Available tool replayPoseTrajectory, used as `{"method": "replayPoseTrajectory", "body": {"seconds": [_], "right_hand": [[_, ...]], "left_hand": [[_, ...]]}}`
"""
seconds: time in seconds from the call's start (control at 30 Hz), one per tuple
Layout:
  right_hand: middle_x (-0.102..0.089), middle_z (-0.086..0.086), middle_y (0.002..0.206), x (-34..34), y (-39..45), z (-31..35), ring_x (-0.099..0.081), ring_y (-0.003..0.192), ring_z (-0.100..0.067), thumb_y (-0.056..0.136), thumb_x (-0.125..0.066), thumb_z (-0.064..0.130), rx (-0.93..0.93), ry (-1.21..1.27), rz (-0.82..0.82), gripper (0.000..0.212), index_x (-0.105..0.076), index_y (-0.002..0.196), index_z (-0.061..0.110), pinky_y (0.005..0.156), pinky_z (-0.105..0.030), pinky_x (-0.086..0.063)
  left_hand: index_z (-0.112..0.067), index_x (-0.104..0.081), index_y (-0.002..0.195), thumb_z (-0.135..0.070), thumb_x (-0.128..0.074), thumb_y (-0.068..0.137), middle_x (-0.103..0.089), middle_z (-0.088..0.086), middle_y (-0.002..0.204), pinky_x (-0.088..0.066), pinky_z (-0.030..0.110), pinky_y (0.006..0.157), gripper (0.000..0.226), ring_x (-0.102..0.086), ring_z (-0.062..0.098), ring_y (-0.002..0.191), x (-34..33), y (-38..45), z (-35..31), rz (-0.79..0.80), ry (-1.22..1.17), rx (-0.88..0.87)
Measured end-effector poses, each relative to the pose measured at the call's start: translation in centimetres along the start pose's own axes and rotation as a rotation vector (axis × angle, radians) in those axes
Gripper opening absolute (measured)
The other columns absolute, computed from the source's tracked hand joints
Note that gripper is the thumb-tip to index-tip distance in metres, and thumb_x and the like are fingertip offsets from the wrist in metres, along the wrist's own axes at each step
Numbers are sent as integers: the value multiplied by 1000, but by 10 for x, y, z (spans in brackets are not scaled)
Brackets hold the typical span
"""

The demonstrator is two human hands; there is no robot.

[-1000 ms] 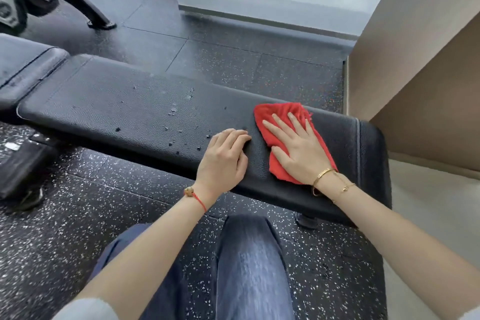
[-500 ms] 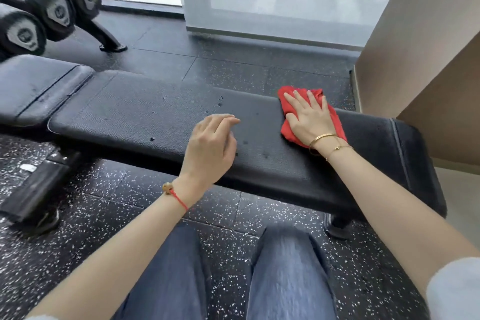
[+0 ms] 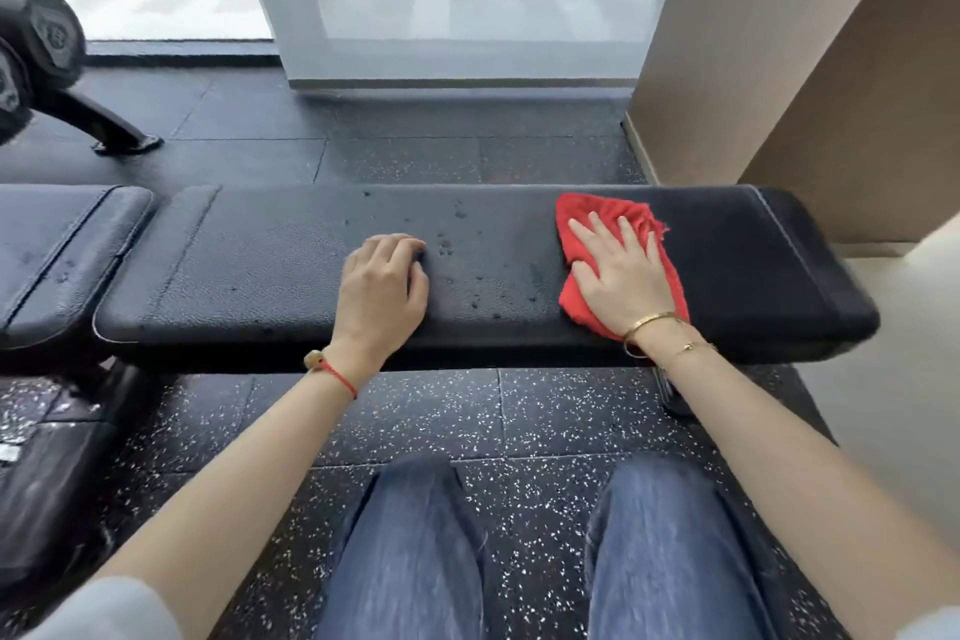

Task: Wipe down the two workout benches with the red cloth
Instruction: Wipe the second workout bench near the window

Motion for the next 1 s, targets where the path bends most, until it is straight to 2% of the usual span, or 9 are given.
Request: {"method": "replayPoseTrajectory", "body": {"seconds": [0.1,0.27,0.37,0.53,0.63,0.83,0.93,1.0], "right_hand": [[-11,6,163,-2,19,23,-5,150,-25,98,-32,38,-111,4,14,56,-19,153,35,121,-48,5],[-11,10,162,-16,-7,94,-3,150,-21,99,-34,39,154,-15,42,56,-17,153,38,121,-47,4],[-16,11,161,-13,-26,83,-7,150,-20,98,-39,38,193,1,30,56,-22,151,39,121,-46,2],[-17,9,161,-4,12,39,-9,150,-24,98,-37,37,-55,7,-5,54,-24,151,37,121,-47,0],[-14,9,162,-10,45,51,-6,150,-25,97,-34,39,-126,0,13,55,-22,152,37,121,-48,3],[-13,10,162,-24,45,133,-4,150,-22,97,-37,37,180,7,55,57,-21,152,38,121,-47,4],[-17,11,161,-22,11,138,-7,150,-21,96,-41,37,302,-13,28,58,-22,152,38,121,-47,0],[-20,11,160,-18,-2,121,-10,150,-21,96,-44,37,315,-1,13,58,-25,151,37,121,-47,-2]], "left_hand": [[-11,-64,111,-16,-50,93,-65,4,118,-40,42,102,24,-54,25,117,0,0,1,13,-17,2],[-12,-65,110,-17,-49,91,-65,3,118,-40,41,101,26,-54,26,116,1,-1,5,24,-33,-3],[-12,-65,110,-17,-49,89,-65,3,118,-41,42,101,26,-54,26,116,1,-1,5,23,-41,-20],[-12,-65,108,-18,-49,88,-65,3,117,-40,40,100,27,-55,26,114,1,-1,5,4,-43,-38],[-13,-64,107,-19,-47,87,-65,2,116,-39,39,100,28,-54,26,114,0,-1,7,4,-42,-25],[-13,-66,108,-18,-49,84,-66,2,117,-41,41,100,30,-56,28,115,0,-1,8,-26,-55,-19],[-12,-67,109,-17,-49,84,-67,2,118,-41,41,101,31,-56,28,116,0,-1,9,-31,-68,-18],[-11,-67,109,-15,-50,85,-67,3,119,-42,41,102,30,-57,28,117,1,-1,9,-37,-77,-20]]}}
Point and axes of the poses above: each hand's wrist, its own y-axis towards the middle knuckle, its own x-axis out of the back of the hand, z = x × y, the point moved 10 cm from there along y, towards the middle knuckle
